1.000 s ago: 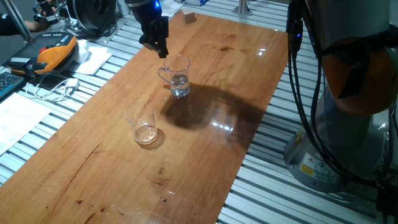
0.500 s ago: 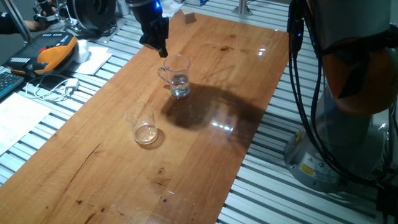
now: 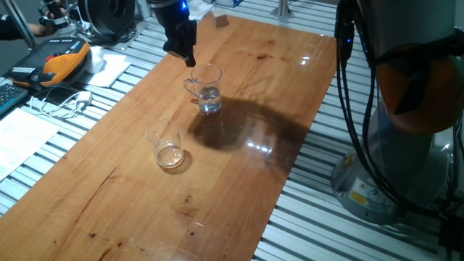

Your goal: Pour the water from one cup into another empty cup

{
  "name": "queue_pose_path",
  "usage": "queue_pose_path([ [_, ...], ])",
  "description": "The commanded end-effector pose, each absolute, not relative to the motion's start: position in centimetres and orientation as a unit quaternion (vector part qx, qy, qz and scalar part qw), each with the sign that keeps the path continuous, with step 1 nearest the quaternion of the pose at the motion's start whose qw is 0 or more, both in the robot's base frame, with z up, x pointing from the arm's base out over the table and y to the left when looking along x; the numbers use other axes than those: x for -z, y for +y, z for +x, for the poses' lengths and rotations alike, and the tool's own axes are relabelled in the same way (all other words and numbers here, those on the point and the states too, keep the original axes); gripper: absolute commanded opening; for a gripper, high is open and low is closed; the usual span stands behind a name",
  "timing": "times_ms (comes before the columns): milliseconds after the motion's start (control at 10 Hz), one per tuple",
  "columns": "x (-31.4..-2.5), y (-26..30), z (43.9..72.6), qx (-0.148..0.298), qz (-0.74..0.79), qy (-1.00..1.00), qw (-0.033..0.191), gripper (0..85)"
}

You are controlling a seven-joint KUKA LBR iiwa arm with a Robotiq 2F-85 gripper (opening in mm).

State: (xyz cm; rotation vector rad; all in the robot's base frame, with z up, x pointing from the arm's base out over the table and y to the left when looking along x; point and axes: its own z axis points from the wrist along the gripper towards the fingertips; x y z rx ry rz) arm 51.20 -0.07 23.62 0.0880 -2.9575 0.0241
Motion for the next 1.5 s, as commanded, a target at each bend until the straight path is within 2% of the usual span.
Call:
queue_pose_path([
  [0, -23.63, -0.07, 51.2, -0.008, 0.029, -0.995, 0.091, 0.0],
  [400, -23.62, -0.17, 51.2, -0.009, 0.033, -0.996, 0.087, 0.0],
  [500, -23.62, -0.17, 51.2, -0.01, 0.035, -0.996, 0.079, 0.0],
  [600, -23.62, -0.17, 51.2, -0.007, 0.03, -0.998, 0.057, 0.0],
  [700, -23.62, -0.17, 51.2, -0.001, 0.046, -0.999, 0.002, 0.0],
  [800, -23.62, -0.17, 51.2, -0.014, 0.051, -0.999, -0.002, 0.0],
  [900, -23.62, -0.17, 51.2, -0.005, 0.039, -0.999, 0.01, 0.0],
  [1400, -23.62, -0.17, 51.2, -0.055, 0.017, -0.998, 0.034, 0.0],
])
